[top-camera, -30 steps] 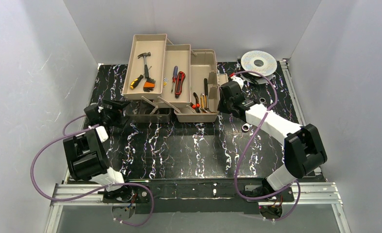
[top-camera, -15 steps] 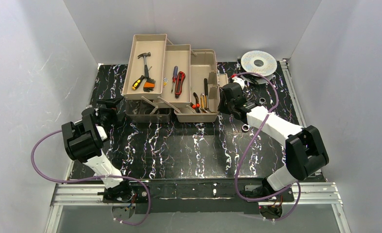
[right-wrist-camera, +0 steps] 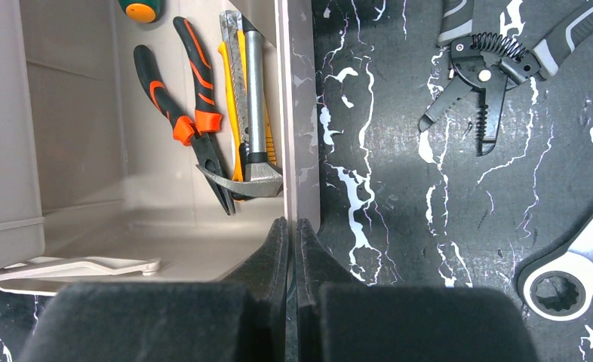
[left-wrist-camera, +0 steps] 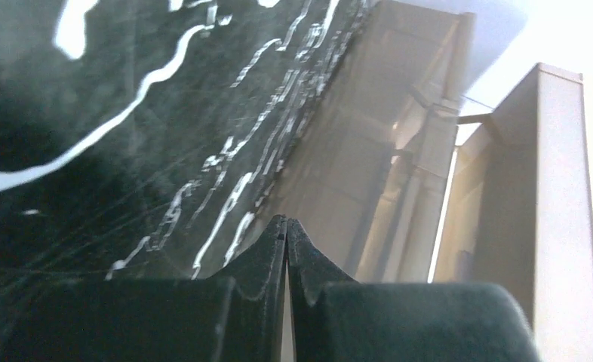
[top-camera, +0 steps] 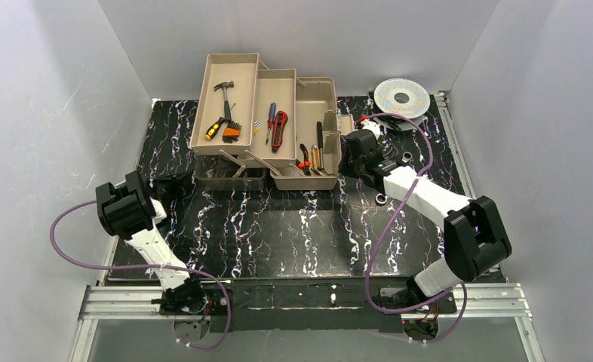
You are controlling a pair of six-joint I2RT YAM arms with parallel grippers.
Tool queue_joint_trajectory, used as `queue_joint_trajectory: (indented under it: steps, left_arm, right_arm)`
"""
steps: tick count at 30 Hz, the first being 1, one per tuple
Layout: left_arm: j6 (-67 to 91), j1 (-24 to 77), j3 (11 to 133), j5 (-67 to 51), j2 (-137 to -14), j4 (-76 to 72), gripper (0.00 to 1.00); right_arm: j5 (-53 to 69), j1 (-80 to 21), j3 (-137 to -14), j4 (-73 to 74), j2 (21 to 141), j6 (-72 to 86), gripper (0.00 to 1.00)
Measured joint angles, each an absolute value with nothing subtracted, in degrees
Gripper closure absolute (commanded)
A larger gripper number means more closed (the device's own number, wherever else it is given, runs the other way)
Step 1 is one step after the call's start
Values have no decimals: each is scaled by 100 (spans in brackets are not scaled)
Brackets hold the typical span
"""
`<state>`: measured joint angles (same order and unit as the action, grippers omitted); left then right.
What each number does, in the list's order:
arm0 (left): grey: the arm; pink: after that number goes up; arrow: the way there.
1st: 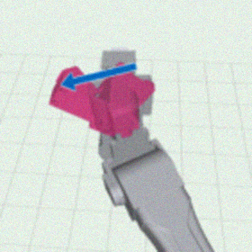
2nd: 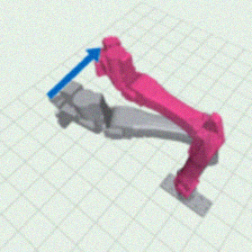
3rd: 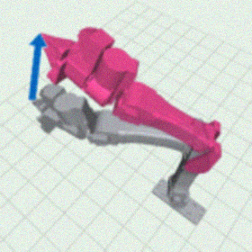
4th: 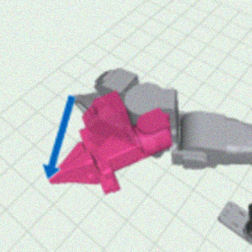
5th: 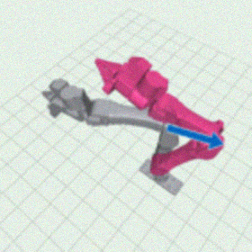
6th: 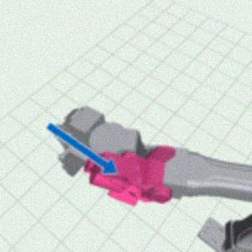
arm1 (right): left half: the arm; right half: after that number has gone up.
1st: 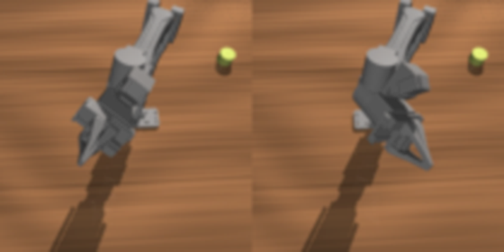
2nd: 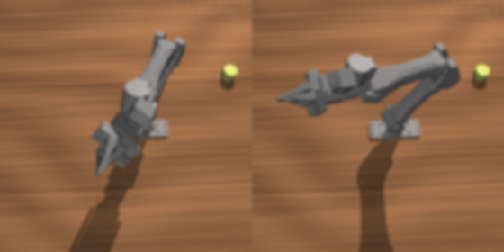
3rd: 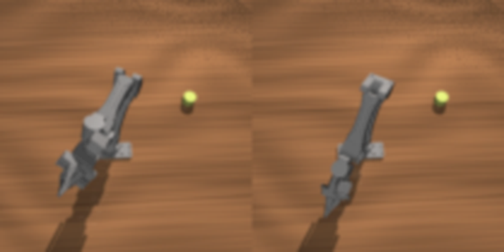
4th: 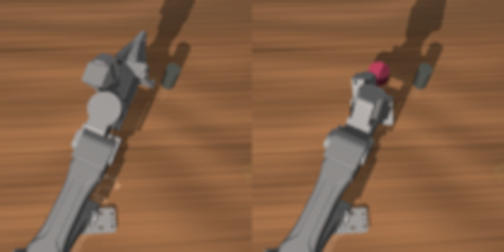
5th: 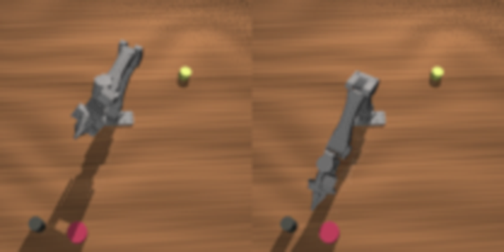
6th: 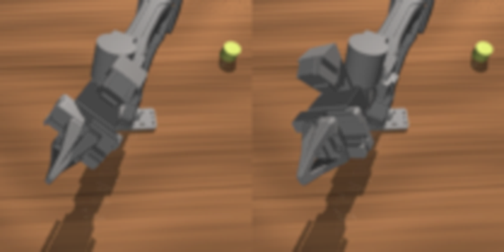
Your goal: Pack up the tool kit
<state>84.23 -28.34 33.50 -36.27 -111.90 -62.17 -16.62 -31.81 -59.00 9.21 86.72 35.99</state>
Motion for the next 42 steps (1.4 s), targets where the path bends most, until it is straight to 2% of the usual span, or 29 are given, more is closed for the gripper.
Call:
queue_joint_trajectory:
  steps: [7, 12, 15, 20, 26, 30, 42]
  left_arm:
    - [7319, -2327, 3953, -3361, -10984, -4442, 100]
    - [6943, -1966, 4414, -3391, -11000, -3994, 100]
    - [7129, -1900, 4897, -3614, -11535, -4355, 100]
    - [8156, -1865, 4963, -3789, -12337, -5907, 100]
    - [9183, -1820, 4978, -3903, -12433, -7122, 100]
    - [9301, -1782, 4978, -3918, -12103, -7227, 100]
    - [8709, -1632, 5105, -3889, -11439, -6066, 100]
  right_arm:
    - [-1643, -3177, -5900, 919, 8672, 3599, 99]
    - [-1594, -3157, -5900, 919, 8672, 3592, 99]
    - [-1562, -3151, -5900, 913, 8672, 3579, 99]
    - [-1474, -3120, -5900, 904, 8672, 3544, 99]
    - [-1413, -3107, -5900, 897, 8674, 3483, 99]
    - [-1374, -3096, -5900, 895, 8674, 3463, 99]
    - [-1426, -3028, -5900, 899, 8674, 3404, 99]
